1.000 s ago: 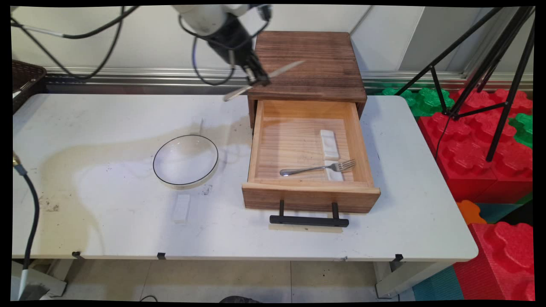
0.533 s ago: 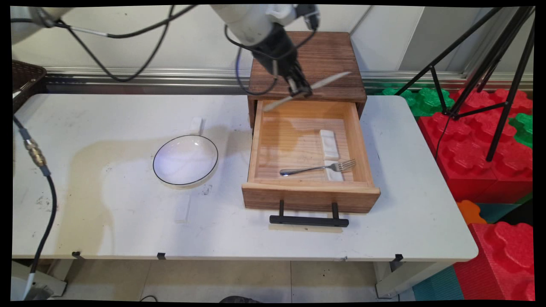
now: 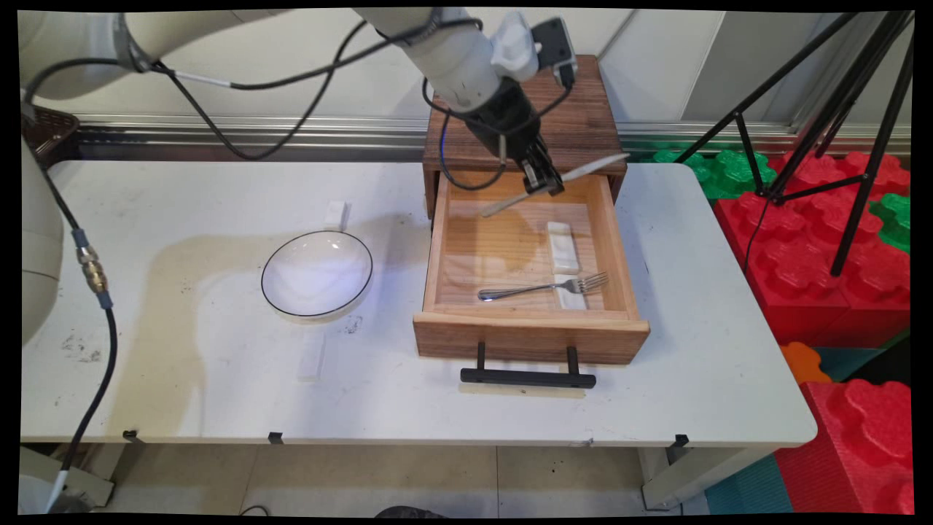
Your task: Place the picked object into the drawer
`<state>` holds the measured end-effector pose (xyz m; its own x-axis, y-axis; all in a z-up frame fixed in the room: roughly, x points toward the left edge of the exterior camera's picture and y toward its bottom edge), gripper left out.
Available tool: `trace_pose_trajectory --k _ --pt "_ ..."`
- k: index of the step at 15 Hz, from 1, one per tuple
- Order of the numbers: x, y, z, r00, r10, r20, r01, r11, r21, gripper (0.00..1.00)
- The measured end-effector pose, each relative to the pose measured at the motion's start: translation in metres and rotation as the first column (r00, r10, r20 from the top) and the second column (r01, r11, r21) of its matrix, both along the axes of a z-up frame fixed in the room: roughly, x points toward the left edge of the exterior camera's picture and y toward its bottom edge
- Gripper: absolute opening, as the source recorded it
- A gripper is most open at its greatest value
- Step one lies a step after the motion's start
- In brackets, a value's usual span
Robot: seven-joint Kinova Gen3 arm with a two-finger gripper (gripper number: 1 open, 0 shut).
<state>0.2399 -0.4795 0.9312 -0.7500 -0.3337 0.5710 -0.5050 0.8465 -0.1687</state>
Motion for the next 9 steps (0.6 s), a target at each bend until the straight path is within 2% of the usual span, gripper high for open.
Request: trace_pose_trajectory --k 9 --pt "0.000 -0.014 -0.058 0.999 -0.042 -0.005 0.042 0.998 0.050 0.00"
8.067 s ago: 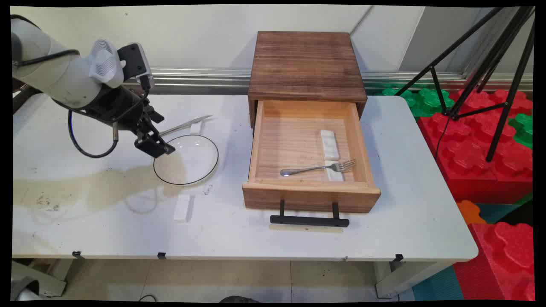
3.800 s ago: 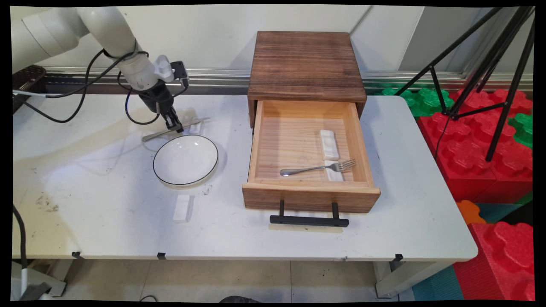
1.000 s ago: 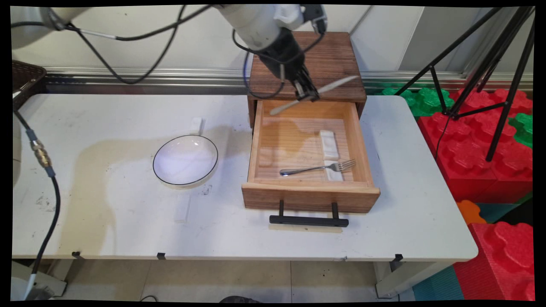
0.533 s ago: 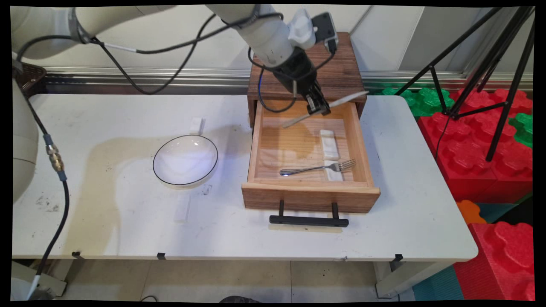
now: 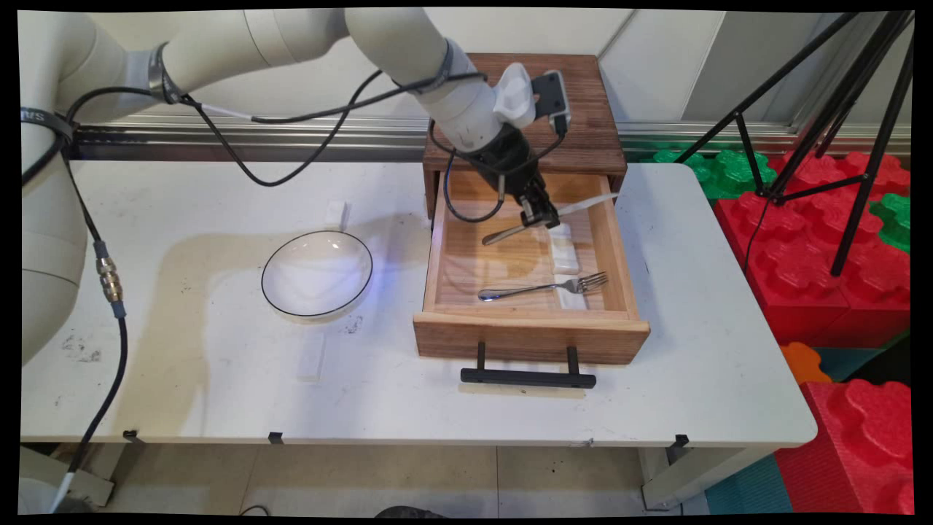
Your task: Place the picked object into the drawer
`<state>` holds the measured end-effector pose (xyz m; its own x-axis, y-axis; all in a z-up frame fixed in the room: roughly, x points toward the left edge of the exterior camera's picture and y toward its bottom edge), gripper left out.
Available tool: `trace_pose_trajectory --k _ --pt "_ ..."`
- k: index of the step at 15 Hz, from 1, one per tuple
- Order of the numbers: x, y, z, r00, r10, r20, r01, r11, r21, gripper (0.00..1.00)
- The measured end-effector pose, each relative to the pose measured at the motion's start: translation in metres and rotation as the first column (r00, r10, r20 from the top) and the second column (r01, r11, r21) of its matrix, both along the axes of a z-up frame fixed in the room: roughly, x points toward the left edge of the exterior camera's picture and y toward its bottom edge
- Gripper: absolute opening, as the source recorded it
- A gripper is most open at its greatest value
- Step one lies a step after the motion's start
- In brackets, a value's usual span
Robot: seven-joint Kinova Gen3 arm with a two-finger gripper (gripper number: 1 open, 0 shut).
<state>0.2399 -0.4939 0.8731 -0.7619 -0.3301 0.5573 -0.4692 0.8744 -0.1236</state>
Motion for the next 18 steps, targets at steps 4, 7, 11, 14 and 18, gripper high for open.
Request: trace_pose_trajectory --k 4,7,11,14,18 --pt "0.004 -0.004 -0.020 1.000 -0.009 0.005 0.009 1.000 0.017 0.00" --pt "0.007 -0.007 -0.031 1.000 -0.012 0.009 0.012 1.000 0.023 0.00" --pt "0.011 -0.011 -0.041 1.000 -0.013 0.017 0.013 1.000 0.027 0.00" --pt "0.014 -0.013 -0.048 1.000 -0.019 0.024 0.018 0.999 0.031 0.00" --pt "0.016 -0.014 -0.054 0.999 -0.028 0.030 0.026 0.999 0.035 0.00"
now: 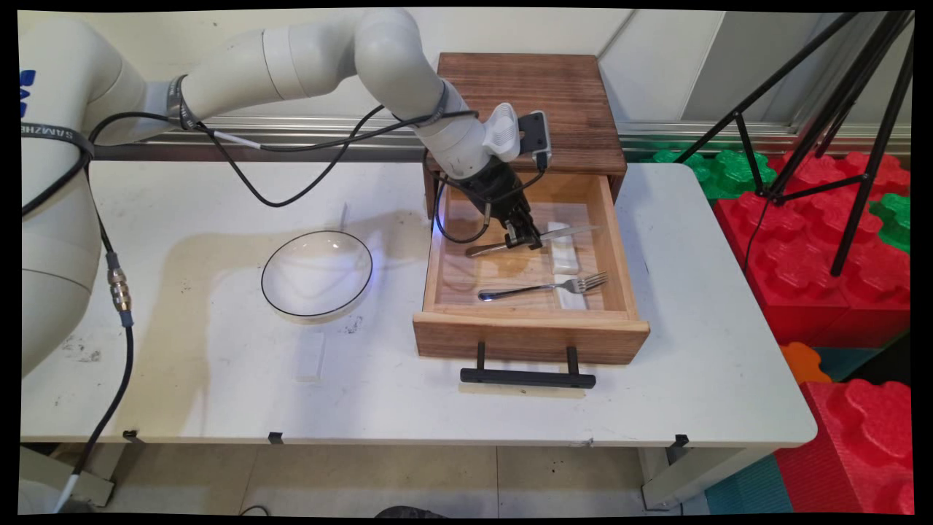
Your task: Place the picked object into the drawer
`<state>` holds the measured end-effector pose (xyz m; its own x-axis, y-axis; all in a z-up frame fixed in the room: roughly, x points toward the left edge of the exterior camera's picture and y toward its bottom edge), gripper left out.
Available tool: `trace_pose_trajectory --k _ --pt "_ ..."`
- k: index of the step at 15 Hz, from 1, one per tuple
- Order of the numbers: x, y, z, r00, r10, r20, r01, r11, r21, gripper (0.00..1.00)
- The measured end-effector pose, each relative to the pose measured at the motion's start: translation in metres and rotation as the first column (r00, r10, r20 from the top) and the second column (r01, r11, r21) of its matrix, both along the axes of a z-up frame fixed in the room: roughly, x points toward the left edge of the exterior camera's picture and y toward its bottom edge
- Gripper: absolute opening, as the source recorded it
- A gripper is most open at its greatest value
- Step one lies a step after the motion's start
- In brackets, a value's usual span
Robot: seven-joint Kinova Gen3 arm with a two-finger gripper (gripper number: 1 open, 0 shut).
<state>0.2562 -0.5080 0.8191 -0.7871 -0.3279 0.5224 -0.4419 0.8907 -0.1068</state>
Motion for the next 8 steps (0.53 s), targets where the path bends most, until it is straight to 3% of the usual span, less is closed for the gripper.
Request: trace_pose_trajectory --k 5,6,8 --pt "0.0021 -0.0012 -0.0031 1.000 0.004 0.000 -0.004 1.000 -0.002 0.00" --pt "0.0024 -0.0012 -0.0033 1.000 0.004 0.000 -0.004 1.000 -0.002 1.00" --pt "0.0031 -0.0010 -0.0036 1.000 0.005 0.000 -0.005 1.000 -0.002 1.00"
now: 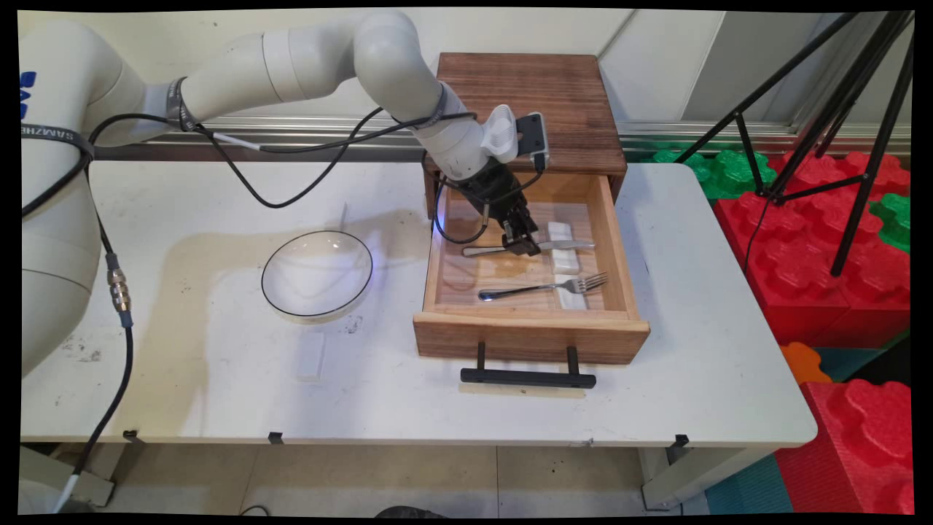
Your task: Place the picked object into the drawer
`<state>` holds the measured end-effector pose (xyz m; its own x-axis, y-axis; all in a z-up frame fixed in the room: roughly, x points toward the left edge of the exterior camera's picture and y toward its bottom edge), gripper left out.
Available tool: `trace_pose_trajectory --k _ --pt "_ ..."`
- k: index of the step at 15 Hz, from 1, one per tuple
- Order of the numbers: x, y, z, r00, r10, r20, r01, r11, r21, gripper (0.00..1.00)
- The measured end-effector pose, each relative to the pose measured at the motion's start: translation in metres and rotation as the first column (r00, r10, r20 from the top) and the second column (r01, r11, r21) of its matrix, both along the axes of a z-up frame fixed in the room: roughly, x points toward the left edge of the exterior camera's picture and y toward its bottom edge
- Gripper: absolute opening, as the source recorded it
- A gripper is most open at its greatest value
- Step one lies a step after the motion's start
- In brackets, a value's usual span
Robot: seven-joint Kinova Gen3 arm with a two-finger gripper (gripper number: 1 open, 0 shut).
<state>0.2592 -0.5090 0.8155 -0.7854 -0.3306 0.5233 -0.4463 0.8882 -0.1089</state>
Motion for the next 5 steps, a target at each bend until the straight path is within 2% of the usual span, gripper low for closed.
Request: trace_pose_trajectory --k 5 --pt "0.0022 0.0012 0.0022 1.000 0.006 -0.002 -0.006 1.000 -0.005 1.00"
